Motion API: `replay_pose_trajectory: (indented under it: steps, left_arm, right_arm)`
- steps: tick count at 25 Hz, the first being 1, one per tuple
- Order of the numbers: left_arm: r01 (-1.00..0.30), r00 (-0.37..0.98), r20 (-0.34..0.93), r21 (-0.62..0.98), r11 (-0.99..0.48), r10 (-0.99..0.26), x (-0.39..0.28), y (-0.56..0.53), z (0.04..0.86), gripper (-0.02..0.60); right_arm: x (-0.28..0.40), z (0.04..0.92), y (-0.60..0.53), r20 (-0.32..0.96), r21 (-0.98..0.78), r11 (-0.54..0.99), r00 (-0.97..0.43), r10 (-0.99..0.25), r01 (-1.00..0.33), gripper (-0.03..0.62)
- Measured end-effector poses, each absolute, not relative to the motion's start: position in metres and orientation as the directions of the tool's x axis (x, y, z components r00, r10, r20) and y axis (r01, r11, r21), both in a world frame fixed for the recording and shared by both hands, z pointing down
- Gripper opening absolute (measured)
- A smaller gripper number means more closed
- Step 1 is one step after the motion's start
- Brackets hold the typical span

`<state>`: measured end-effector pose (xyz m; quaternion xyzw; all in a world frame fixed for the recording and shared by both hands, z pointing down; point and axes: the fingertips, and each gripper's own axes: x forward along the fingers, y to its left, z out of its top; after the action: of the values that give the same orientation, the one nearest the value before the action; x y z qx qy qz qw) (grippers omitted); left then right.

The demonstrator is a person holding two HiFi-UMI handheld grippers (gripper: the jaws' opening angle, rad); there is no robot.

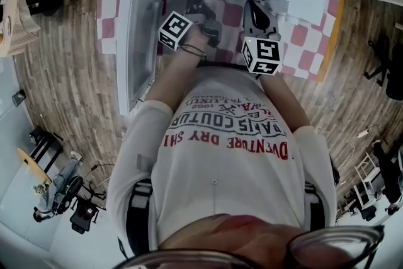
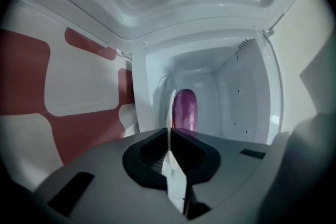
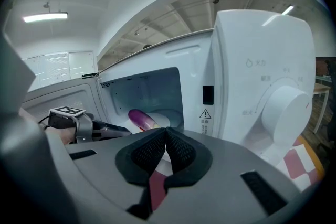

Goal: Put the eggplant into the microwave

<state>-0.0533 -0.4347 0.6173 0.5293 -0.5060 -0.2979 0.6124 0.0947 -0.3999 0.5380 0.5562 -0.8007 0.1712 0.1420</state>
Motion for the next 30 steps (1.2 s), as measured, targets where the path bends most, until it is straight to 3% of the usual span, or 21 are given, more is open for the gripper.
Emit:
replay_pose_trajectory:
  steps: [16,23,25,30]
  left_arm:
    - [-0.278,0.303,0.379,0.913,0.300,-0.874,-0.053,-0.442,0.617,0.038]
    - [-0.320,0.329,0.337,0.919,0.232,-0.882,-0.050,-0.446,0.602,0.177]
    - [-0.332,0.330,0.354,0.911,0.244,-0.875,-0.050,-0.444,0.604,0.246]
    - [-0.330,0.341,0.361,0.910,0.249,-0.868,-0.051,-0.435,0.606,0.255]
  right_arm:
    - [0.089,0.539,-0.400,0.422,-0.131,0.347,-0.369,-0.828,-0.929,0.026]
    - [0.086,0.538,-0.395,0.428,-0.130,0.357,-0.377,-0.821,-0.925,0.026]
    - [0.085,0.539,-0.392,0.430,-0.132,0.359,-0.380,-0.819,-0.924,0.025]
    - [0.084,0.538,-0.386,0.429,-0.133,0.363,-0.383,-0.818,-0.922,0.026]
